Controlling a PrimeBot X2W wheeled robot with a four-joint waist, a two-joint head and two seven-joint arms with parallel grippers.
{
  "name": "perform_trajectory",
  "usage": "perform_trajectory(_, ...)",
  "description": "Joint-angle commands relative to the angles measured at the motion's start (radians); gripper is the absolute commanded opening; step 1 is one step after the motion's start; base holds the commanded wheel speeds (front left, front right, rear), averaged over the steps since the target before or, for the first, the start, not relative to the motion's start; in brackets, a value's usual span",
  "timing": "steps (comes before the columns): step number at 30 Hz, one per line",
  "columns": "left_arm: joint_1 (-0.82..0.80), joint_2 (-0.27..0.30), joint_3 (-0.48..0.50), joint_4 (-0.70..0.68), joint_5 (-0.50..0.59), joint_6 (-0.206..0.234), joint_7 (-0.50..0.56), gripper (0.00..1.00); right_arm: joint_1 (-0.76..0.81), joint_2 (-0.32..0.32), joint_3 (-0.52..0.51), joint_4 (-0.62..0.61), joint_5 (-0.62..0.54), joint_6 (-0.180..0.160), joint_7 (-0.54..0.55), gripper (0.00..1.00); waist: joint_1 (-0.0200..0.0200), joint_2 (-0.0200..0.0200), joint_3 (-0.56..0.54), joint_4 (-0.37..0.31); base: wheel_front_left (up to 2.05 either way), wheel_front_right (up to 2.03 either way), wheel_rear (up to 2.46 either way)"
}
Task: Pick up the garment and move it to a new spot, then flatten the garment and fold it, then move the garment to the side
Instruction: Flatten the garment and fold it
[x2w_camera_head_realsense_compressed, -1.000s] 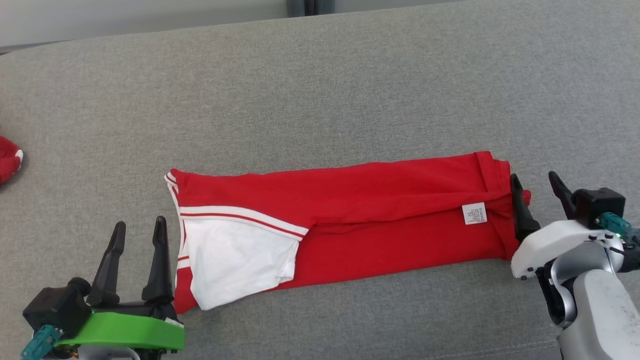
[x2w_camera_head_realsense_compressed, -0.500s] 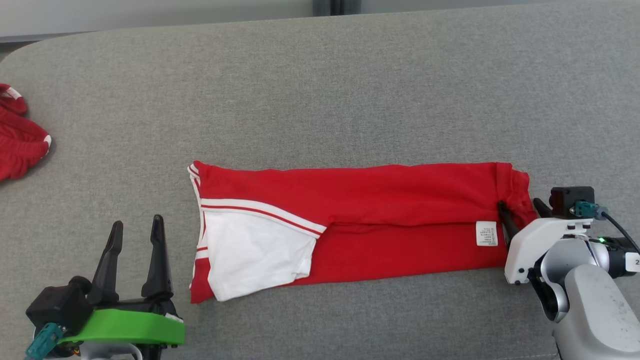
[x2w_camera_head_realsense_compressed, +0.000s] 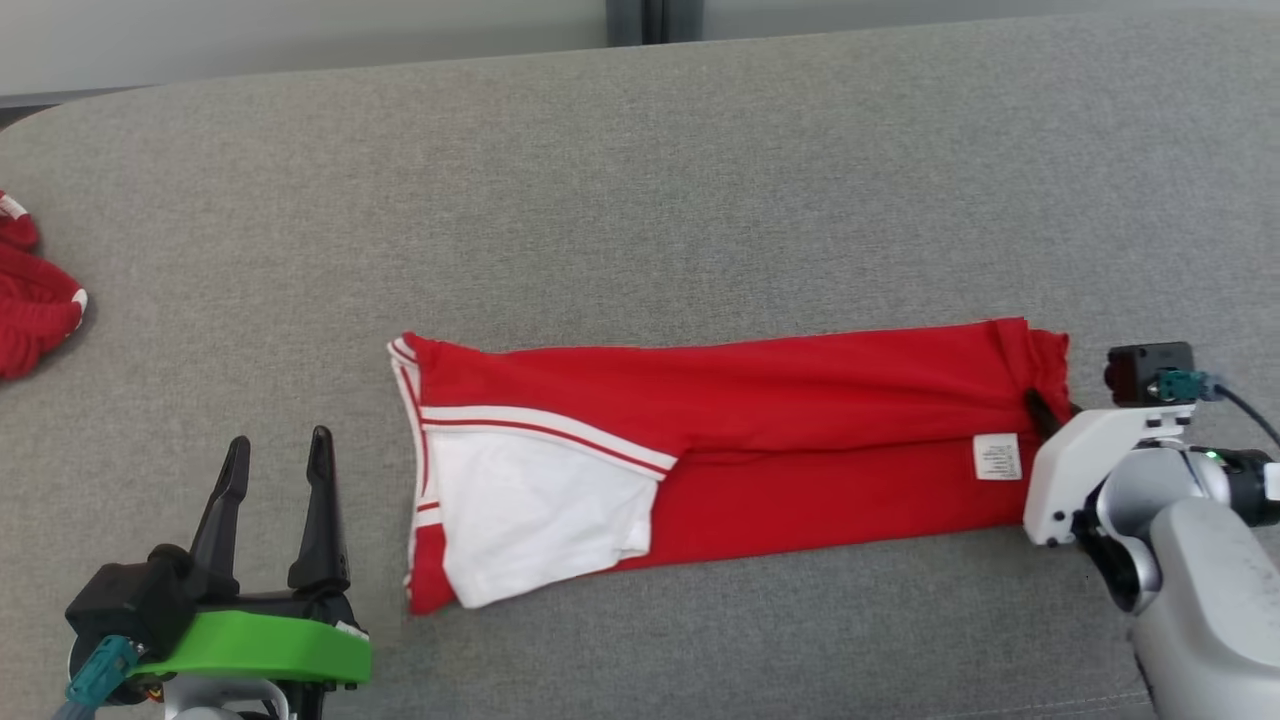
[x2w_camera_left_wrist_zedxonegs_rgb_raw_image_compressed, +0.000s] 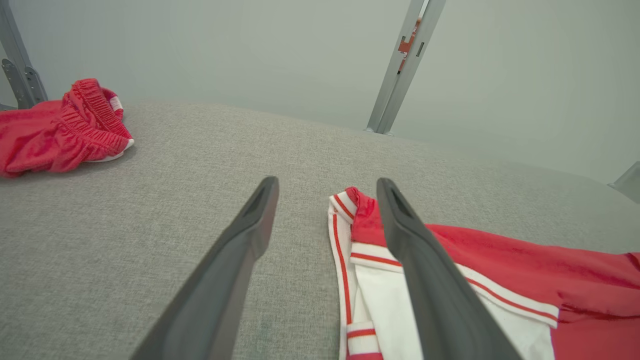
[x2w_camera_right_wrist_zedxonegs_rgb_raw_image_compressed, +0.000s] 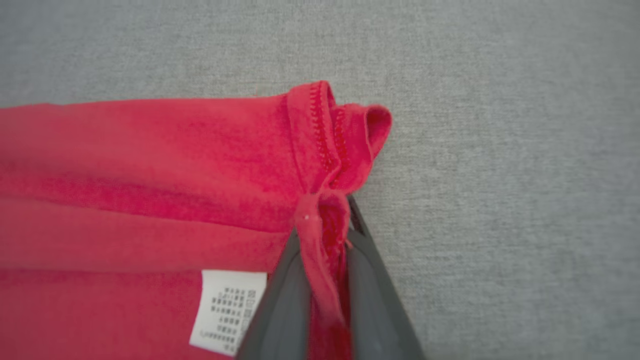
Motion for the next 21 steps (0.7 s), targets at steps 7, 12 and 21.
perform_trajectory(7, -0.031, -0.001, -0.015, 0.02, 0.021, 0.007, 0.004, 1.0, 0.046, -0.111, -0.107, -0.061, 0.038, -0.003, -0.002, 0.0, 0.0001, 0.0, -0.001, -0.046, 0.0, 0.0, 0.0)
perform_trajectory(12, -0.04, 0.003, -0.027, 0.035, 0.032, 0.014, 0.013, 1.0, 0.092, -0.088, -0.138, -0.136, 0.072, -0.003, -0.016, 0.0, 0.0001, 0.0, -0.001, -0.056, 0.0, 0.0, 0.0)
perform_trajectory(21, -0.055, 0.004, -0.047, 0.053, 0.041, 0.016, 0.02, 1.0, 0.157, -0.011, 0.047, -0.407, 0.21, -0.003, 0.062, 0.0, 0.0001, 0.0, -0.011, -0.029, 0.0, 0.0, 0.0)
